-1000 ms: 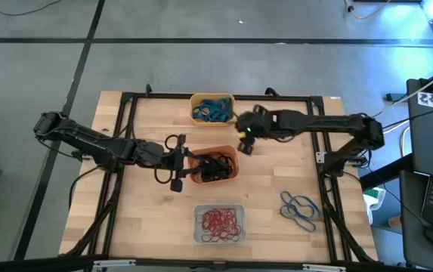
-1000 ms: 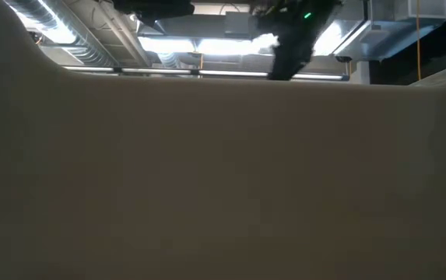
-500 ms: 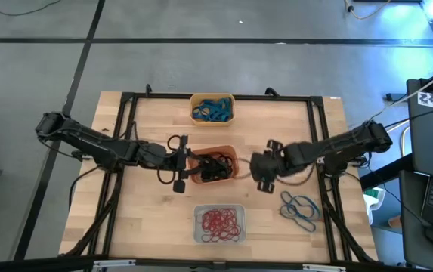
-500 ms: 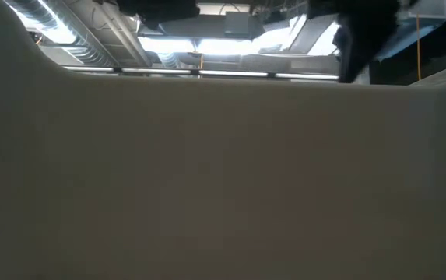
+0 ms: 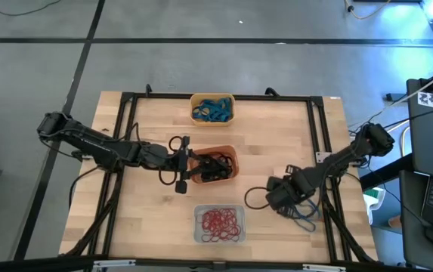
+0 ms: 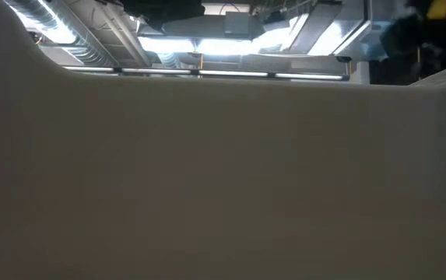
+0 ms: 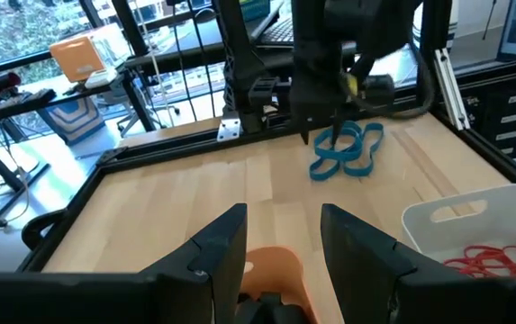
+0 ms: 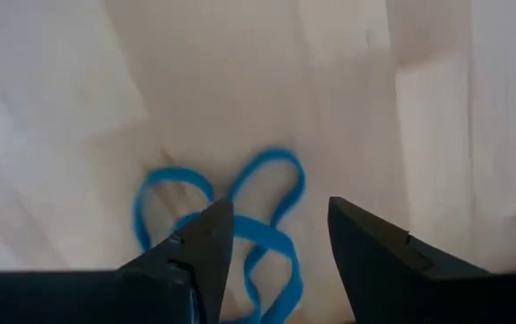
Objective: Sort rubber bands into baskets
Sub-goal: Put the blue rubber band in the yellow bin
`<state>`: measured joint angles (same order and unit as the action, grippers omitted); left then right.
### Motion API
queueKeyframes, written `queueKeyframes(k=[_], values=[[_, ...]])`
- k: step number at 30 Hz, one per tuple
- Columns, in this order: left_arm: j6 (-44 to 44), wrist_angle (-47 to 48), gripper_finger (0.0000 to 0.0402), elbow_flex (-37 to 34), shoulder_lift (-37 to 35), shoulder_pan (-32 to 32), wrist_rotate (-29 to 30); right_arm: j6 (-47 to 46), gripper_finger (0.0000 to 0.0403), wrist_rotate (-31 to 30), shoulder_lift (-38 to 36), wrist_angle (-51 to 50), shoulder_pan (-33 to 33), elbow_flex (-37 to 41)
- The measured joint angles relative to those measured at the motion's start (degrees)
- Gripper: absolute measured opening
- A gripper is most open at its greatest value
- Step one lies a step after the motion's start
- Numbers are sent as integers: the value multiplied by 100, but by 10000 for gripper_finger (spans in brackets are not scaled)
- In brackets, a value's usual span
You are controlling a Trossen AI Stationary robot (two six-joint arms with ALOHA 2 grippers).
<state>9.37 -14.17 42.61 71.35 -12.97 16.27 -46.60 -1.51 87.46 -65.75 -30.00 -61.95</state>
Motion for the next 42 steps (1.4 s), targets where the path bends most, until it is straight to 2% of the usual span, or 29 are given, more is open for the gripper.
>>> queueKeyframes(k=[4,11,17,24,28,36,38,42], values=[[0,0,141,0,0,0,0,-415,182,113,2,22,-159,426],[9,-2,141,0,0,0,0,-583,182,180,2,768,-190,1063],[112,-20,141,0,0,0,2,-696,181,-150,2,1072,-187,1416],[114,-22,141,0,0,0,2,-898,177,-189,2,1429,-185,1786],[114,-22,141,0,0,0,2,-900,141,-186,-11,1734,-185,1945],[120,-23,141,0,0,0,2,-714,14,-198,7,1686,-184,1840],[163,-23,141,0,0,0,2,-584,9,-227,9,1651,-181,1710],[175,-24,141,0,0,0,2,-422,22,-419,7,1154,-183,1378]])
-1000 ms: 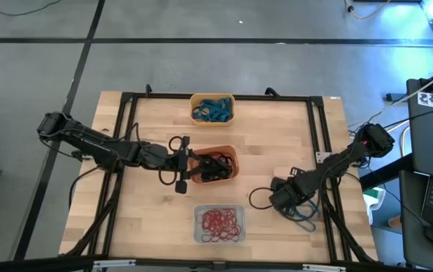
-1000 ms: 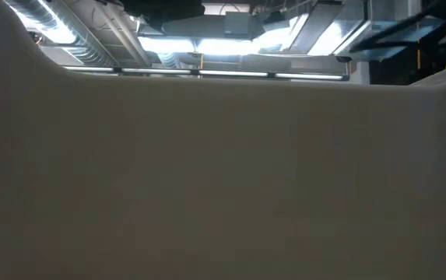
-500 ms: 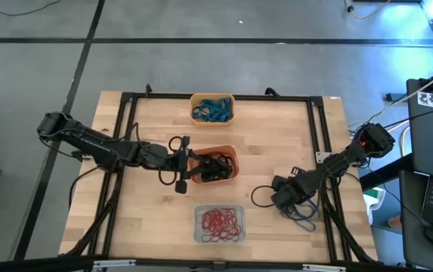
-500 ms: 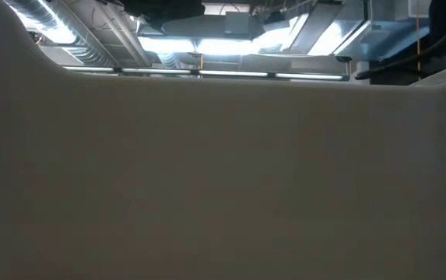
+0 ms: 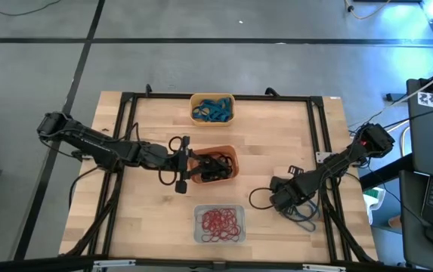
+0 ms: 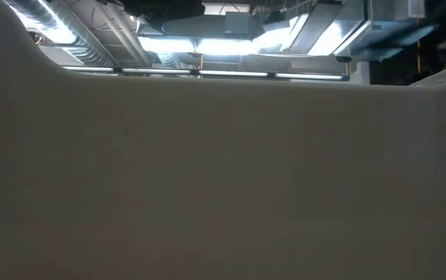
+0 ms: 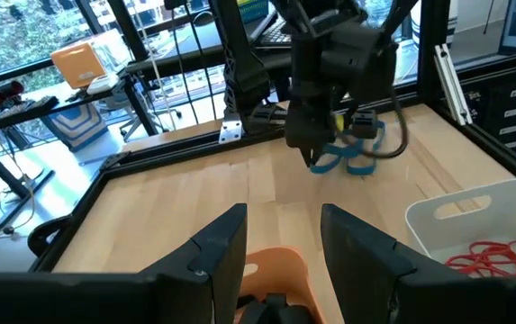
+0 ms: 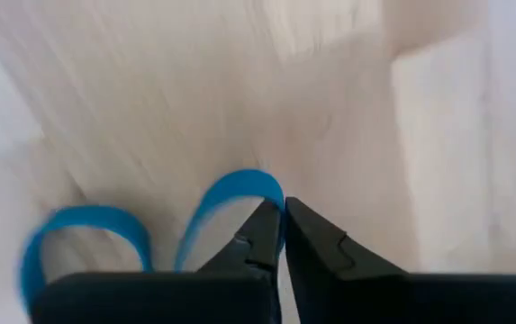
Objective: Sort rubber bands into baskets
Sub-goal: Put the blue rubber band in the yellow bin
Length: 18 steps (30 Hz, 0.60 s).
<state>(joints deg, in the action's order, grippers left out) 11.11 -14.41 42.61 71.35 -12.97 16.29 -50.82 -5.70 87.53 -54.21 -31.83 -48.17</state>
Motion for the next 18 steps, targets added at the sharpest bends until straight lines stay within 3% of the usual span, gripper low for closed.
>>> queueKeyframes(k=[18], values=[[-4,-43,141,0,2,4,2,588,5,-2577,-82,-1298,-2,-2195]])
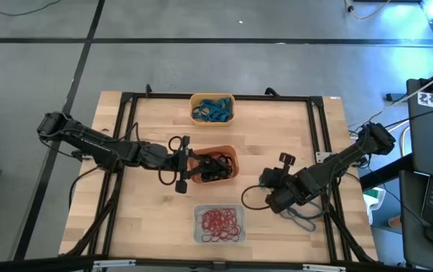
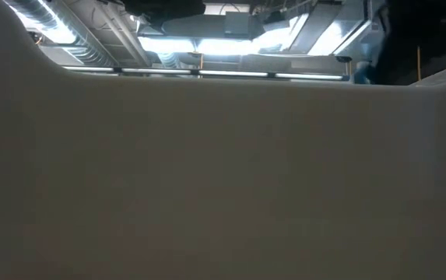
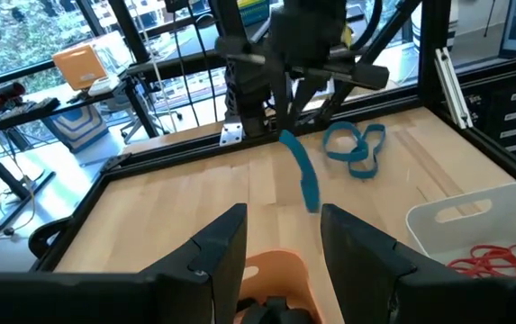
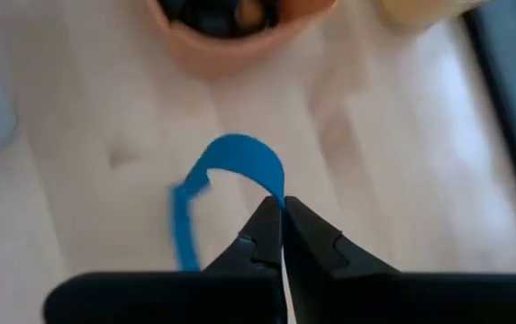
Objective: Sort rubber bands into baskets
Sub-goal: Put the blue rubber band in the yellow bin
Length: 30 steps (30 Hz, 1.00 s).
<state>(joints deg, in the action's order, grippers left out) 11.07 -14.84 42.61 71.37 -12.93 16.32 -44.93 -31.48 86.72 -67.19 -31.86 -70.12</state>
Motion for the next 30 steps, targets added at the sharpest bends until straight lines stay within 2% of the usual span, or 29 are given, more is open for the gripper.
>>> queueKeyframes(k=[8,14,21,26,30], values=[[-4,-56,141,0,-1,0,0,224,13,-1326,2,3,25,-314],[-7,-88,141,0,-2,0,0,746,13,-2238,2,40,473,-318],[87,-84,141,0,0,0,0,2014,14,-2345,2,697,1392,-318],[87,-86,141,0,0,0,0,3075,14,-2338,2,1593,2083,-318],[83,-86,141,0,0,0,-2,4060,14,-1991,2,2565,2697,-318]])
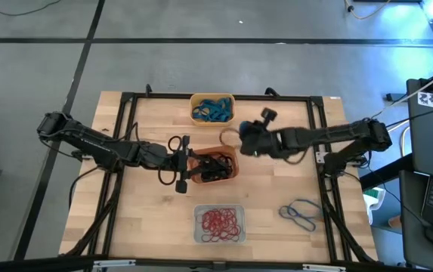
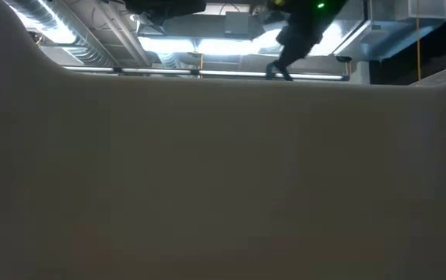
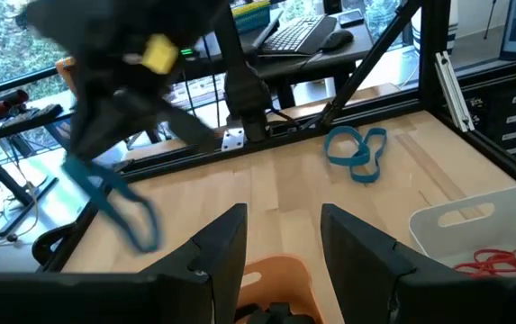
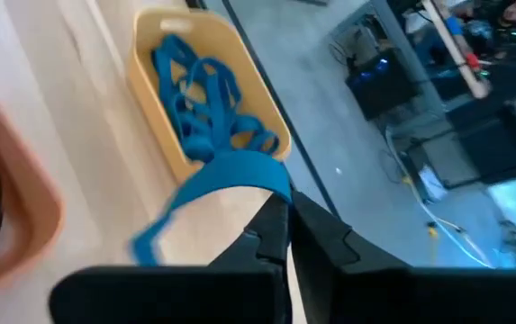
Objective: Sort rubber bands into baskets
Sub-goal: Put the blue rubber band in the yellow bin
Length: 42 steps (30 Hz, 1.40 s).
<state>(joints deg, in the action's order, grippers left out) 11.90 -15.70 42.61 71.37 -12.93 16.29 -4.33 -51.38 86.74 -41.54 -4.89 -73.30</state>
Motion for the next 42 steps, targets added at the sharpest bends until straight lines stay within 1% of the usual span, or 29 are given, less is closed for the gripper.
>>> queueKeyframes(k=[2,6,11,15,18,20,24,26,32,34,36,42], values=[[2,-10,141,0,-2,3,2,425,14,337,0,513,319,0],[-2,-20,141,0,0,45,2,879,14,1174,0,1449,960,0],[-11,-20,141,0,0,101,2,1057,14,2177,2,2322,1676,1],[-60,-25,141,0,-1,136,2,1046,14,2689,81,2987,2139,4],[-61,-28,141,0,-2,142,2,1021,14,2925,246,3525,2370,4],[-61,-39,141,2,0,146,2,908,15,2973,395,3820,2481,4],[-59,-31,141,2,0,146,2,780,15,3281,719,4146,2647,4],[-59,-33,141,2,-1,146,2,762,15,3404,884,4160,2687,6],[-59,-33,141,2,-1,146,2,759,18,3420,1372,4150,2753,7],[-59,-33,141,2,0,146,2,734,31,3456,1504,4145,2755,7],[-59,-33,141,2,0,146,2,731,55,3456,1627,4121,2755,7],[-59,-33,141,2,0,146,2,716,154,3467,1751,3770,2741,7]])
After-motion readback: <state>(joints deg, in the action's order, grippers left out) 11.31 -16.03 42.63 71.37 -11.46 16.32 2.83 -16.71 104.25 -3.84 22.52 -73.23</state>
